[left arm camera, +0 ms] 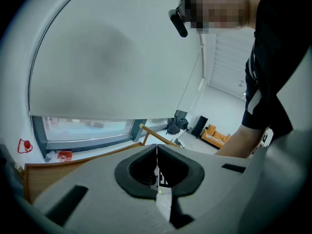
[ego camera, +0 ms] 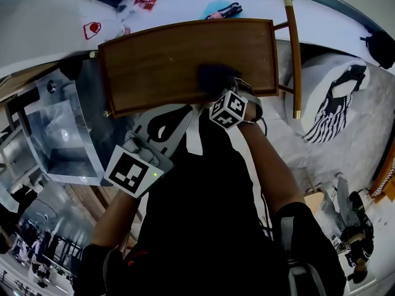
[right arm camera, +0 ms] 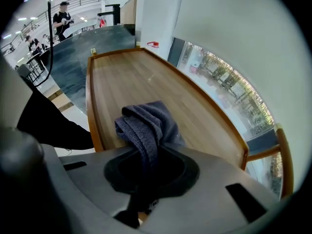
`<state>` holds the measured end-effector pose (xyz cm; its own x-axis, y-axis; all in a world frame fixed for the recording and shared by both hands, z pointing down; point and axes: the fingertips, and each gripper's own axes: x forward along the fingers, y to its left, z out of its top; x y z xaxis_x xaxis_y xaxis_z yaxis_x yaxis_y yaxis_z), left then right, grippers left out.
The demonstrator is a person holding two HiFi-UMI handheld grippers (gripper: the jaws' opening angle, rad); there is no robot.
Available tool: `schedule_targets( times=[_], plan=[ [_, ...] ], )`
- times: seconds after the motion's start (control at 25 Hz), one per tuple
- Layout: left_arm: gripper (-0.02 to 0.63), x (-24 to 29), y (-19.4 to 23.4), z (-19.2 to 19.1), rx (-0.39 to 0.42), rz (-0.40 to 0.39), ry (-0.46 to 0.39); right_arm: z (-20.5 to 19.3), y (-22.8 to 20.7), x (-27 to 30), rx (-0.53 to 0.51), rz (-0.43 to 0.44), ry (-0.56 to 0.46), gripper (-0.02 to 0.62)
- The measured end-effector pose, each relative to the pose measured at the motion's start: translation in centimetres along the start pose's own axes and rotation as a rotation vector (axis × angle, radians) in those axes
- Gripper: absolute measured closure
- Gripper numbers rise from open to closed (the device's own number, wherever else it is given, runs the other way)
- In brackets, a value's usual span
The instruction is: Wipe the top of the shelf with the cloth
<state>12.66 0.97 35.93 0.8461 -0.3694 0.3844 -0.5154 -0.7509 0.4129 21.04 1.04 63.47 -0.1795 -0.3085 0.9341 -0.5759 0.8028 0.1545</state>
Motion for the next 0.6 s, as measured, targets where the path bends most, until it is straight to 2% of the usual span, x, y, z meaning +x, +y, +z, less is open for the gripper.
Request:
schedule_targets(
  times=[0.6],
  plan=[
    [0.583, 3.1, -1.6, 0.9, 0.03, -0.052, 0.023, -6.7, -5.3, -1.5, 0.129, -0.09, 0.065, 0.555]
  ],
)
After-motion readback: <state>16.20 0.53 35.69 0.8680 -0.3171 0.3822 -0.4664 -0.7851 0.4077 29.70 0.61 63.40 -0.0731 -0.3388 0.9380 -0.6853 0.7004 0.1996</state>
